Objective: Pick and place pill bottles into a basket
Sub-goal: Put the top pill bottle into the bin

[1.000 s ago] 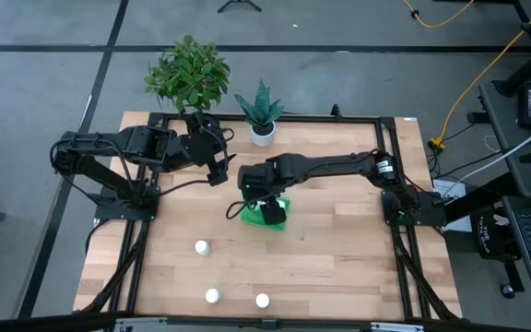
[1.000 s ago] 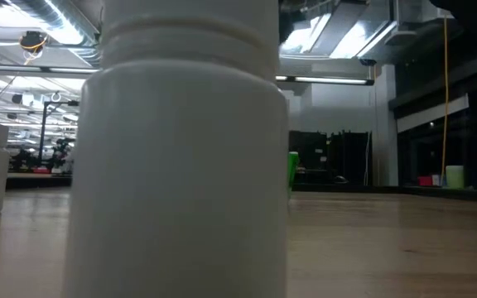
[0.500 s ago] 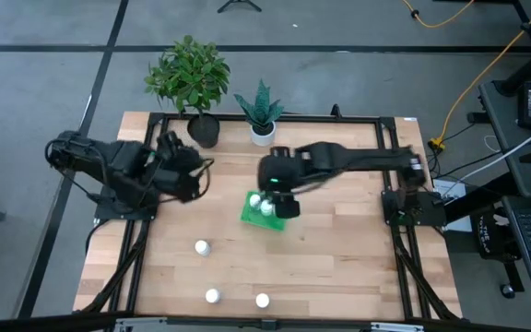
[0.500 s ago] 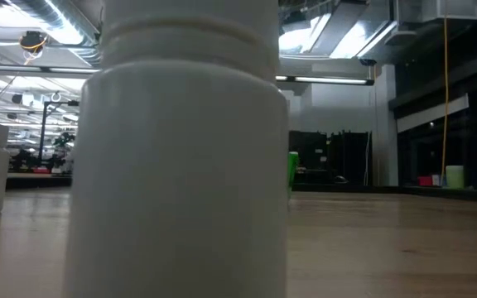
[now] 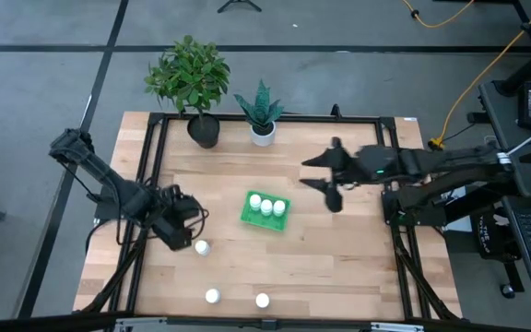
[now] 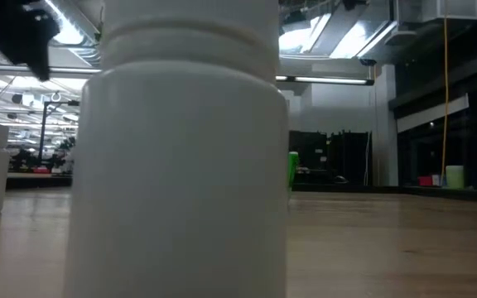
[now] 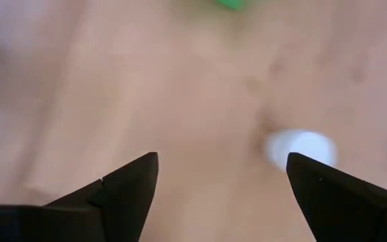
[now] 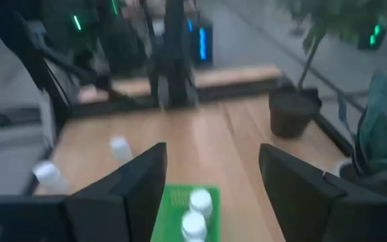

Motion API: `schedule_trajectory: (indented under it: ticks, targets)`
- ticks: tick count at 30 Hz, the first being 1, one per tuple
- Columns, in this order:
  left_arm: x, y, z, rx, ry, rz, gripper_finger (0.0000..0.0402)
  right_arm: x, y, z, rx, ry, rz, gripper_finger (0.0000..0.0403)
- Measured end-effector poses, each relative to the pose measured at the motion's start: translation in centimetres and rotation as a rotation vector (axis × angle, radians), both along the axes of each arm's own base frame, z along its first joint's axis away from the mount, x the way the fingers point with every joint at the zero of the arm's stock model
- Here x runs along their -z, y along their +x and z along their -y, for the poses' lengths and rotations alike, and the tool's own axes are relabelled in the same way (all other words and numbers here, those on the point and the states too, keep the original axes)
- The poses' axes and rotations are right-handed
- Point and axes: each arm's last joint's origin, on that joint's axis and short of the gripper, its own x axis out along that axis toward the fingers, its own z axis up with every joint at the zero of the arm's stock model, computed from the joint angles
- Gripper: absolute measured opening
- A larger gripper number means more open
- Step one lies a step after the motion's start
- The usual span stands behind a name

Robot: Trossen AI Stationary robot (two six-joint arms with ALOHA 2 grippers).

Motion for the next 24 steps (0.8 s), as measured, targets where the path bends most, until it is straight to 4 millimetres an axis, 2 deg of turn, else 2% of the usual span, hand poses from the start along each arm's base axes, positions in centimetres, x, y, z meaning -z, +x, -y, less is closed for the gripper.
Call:
schedule_trajectory:
  ticks: [4,7,12,18,24]
  targets:
    - [0.5,0.8,0.7,-0.016,-0.077,0.052,0.0343,0.1,-2.2,0.2,-0.007,-0.008,0.101,0.0238]
    - [0.5,1.2,0.8,-0.037,-0.101,0.070,0.0365,0.2,-3.0,0.4,0.009,-0.017,0.122,0.0238]
    - [1.9,2.3,1.4,-0.076,-0.115,0.020,0.0396,0.6,-3.1,0.3,-0.002,-0.048,0.096,0.0239]
    - [4.7,3.9,2.7,-0.112,-0.106,-0.083,0.0398,0.8,-2.9,0.3,-0.026,-0.133,0.073,0.0239]
    - [6.8,5.2,3.9,-0.146,-0.134,-0.099,0.0398,1.0,-3.0,0.3,-0.042,-0.199,0.045,0.0239]
